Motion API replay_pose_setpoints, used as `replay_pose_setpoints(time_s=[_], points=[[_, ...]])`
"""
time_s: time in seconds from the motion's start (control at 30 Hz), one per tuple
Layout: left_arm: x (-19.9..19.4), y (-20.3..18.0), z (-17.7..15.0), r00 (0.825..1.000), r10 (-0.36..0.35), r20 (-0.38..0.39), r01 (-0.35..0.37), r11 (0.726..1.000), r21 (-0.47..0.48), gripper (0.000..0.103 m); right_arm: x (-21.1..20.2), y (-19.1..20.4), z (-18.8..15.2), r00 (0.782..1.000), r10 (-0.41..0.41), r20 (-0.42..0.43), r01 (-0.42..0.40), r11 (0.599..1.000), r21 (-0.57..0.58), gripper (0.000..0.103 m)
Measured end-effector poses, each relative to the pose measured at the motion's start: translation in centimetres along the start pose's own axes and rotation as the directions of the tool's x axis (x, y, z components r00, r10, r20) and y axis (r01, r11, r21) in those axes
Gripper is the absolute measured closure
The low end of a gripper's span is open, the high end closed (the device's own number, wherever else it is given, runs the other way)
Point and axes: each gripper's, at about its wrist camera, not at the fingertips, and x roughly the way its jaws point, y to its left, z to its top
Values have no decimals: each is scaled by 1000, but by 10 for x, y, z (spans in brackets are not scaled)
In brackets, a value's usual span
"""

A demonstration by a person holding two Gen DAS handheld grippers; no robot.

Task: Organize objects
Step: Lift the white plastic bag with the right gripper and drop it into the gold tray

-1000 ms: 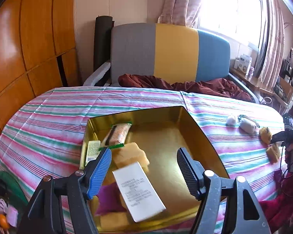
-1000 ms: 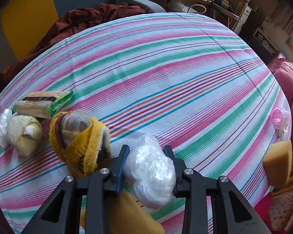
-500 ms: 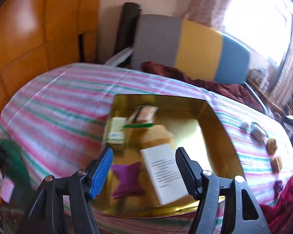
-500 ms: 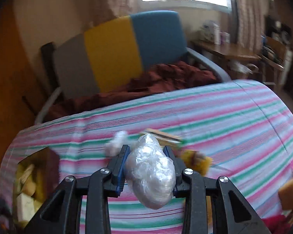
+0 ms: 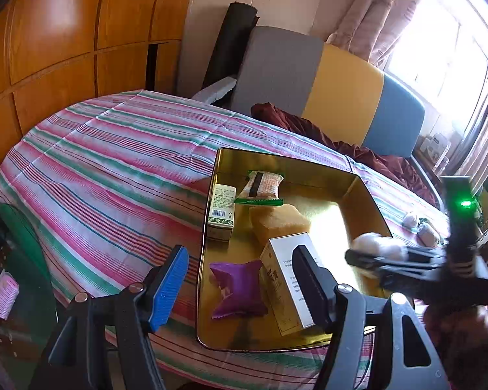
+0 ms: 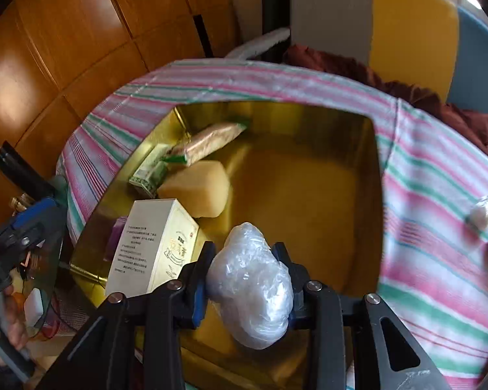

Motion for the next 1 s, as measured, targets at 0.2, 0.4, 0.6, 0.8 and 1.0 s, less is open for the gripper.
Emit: replay_pose_setpoints(time_s=[0.2, 0.4, 0.6, 0.8, 1.0], points=[[8, 6, -4, 1000, 5, -19, -5, 1000, -14, 36, 22, 21, -5, 996, 76, -48, -77, 997, -25, 52], [7, 7, -4, 1000, 19, -7, -19, 1000, -14, 36, 22, 21, -12, 993, 114, -41, -114, 994, 1, 34], [5, -3, -6, 1000, 8, 5, -8, 1000, 20, 36, -6, 9, -21, 996, 91, 19, -91, 995, 30, 22], [0, -20, -8, 1000, 4, 21, -6, 998, 70, 36, -43, 0, -30, 996, 23, 86, -25, 999, 27, 9], [-9, -47, -11, 999, -4, 46, -3, 988, 156, 36, -79, -21, -37, 988, -38, 150, 32, 998, 46, 5]])
